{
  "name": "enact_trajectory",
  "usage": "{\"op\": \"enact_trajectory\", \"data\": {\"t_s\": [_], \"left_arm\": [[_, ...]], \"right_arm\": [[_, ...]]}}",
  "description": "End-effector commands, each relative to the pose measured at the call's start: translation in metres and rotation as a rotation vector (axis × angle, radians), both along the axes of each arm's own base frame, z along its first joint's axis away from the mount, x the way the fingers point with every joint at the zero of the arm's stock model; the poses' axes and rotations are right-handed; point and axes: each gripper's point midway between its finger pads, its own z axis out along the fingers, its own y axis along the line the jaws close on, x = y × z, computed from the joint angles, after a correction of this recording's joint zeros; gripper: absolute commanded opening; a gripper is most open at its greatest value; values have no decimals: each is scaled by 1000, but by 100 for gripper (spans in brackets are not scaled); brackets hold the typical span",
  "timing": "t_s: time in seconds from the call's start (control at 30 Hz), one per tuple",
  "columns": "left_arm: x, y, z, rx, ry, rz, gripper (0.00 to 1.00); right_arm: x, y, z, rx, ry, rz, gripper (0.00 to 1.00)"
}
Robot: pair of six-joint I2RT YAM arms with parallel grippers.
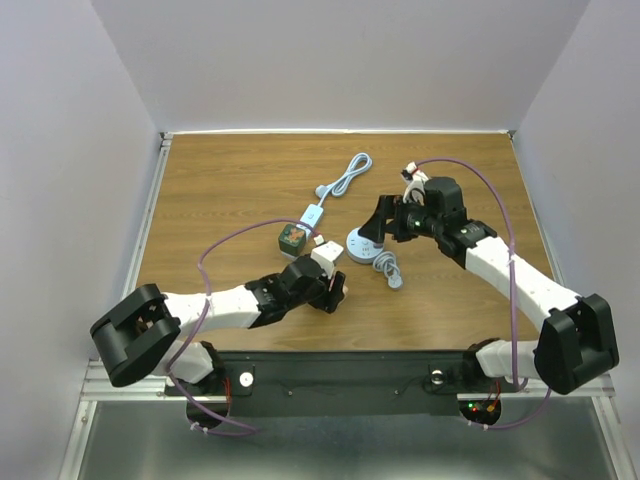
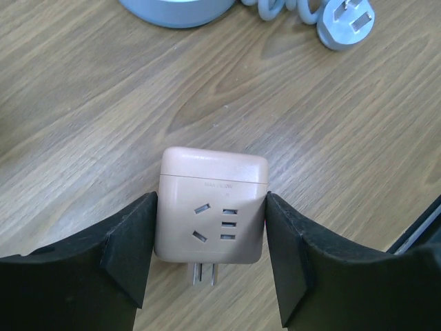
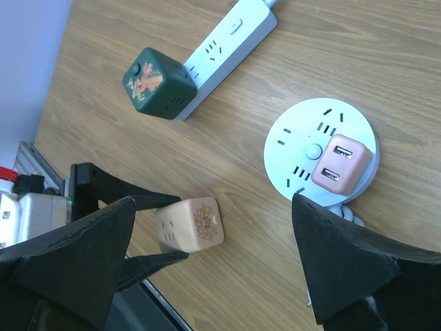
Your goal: Insert the plug
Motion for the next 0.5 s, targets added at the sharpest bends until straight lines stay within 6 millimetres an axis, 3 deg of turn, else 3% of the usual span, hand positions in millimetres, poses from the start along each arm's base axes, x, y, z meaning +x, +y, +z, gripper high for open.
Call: {"op": "enact_trajectory", "data": {"t_s": [0.0, 0.1, 0.33, 0.37, 0.47], "left_arm": [[5, -10, 12, -9, -26, 8, 0], [20, -24, 41, -78, -118, 11, 0], [74, -35, 146, -238, -485, 153, 0], [81, -38, 171, -288, -543, 179, 0], [91, -43, 203, -307, -674, 175, 0]], "right_arm": [[9, -5, 30, 44, -68, -59, 100], [10, -7, 36, 72, -43, -102, 100], [5, -8, 43, 129, 89, -190, 99], [5, -7, 42, 133, 108, -189, 99], [-1, 3, 49, 169, 164, -149, 98]]}}
